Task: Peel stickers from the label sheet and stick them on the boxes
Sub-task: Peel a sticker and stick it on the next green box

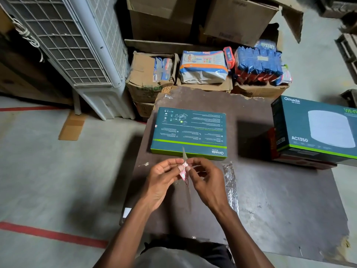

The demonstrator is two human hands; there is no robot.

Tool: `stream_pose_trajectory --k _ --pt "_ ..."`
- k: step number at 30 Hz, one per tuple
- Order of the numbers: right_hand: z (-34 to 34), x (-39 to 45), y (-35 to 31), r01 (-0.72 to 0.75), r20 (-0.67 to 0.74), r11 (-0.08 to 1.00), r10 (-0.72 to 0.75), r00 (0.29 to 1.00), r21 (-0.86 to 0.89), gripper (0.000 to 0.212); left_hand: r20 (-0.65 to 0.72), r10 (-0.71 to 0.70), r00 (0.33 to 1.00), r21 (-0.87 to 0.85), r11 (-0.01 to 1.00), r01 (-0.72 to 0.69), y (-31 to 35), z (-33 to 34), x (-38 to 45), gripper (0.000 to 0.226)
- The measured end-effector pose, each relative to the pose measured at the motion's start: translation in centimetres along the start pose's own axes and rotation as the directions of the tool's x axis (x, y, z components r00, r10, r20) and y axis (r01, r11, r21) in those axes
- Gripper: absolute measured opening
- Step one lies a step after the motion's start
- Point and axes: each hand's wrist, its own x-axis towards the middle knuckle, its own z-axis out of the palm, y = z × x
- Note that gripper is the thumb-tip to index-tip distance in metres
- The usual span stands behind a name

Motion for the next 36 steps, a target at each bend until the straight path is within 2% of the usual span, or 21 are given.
stream_pose_trajectory --k 11,14,16,20,23,28,33,36 --pt "-1.5 -1.4 -5.0 0.094 -0.055 0.991 -0.089 0.995 0.099 0.011 0.062 0.149 0.987 -0.028 0.989 -0.148 3.9 2.1 -2.3 0.017" --pt "-1.8 -1.8 -5.8 0.112 -0.037 0.984 -0.107 0.994 0.136 0.011 0.076 0.162 0.984 -0.017 0.987 -0.161 4.0 2.2 -2.7 0.008" --pt "-2.0 -2.1 -6.1 0.125 -0.017 0.980 -0.123 0.992 0.154 0.014 0.092 0.171 0.981 -0.005 0.985 -0.171 4.1 2.2 -3.0 0.006" --pt "-2.2 -2.5 -6.4 0.137 0.009 0.975 -0.141 0.990 0.175 0.023 0.114 0.178 0.977 -0.019 0.984 -0.177 4.5 2.5 -3.6 0.017" --pt "-2.2 -2.6 -6.5 0.135 0.013 0.972 -0.140 0.990 0.193 0.026 0.130 0.192 0.973 -0.026 0.981 -0.190 4.6 2.6 -3.8 0.011" --pt "-2.3 -2.8 -6.6 0.114 0.007 0.962 -0.120 0.993 0.250 0.015 0.151 0.202 0.968 -0.014 0.979 -0.202 4.9 2.6 -4.3 0.013" --pt "-2.5 -2.9 -6.7 0.131 0.012 0.962 -0.138 0.990 0.239 0.013 0.186 0.215 0.959 -0.017 0.976 -0.216 5.2 2.7 -4.6 0.019" --pt "-2.5 -2.8 -6.8 0.133 -0.003 0.965 -0.135 0.991 0.225 0.010 0.210 0.233 0.949 0.031 0.969 -0.245 5.4 2.7 -4.7 0.012"
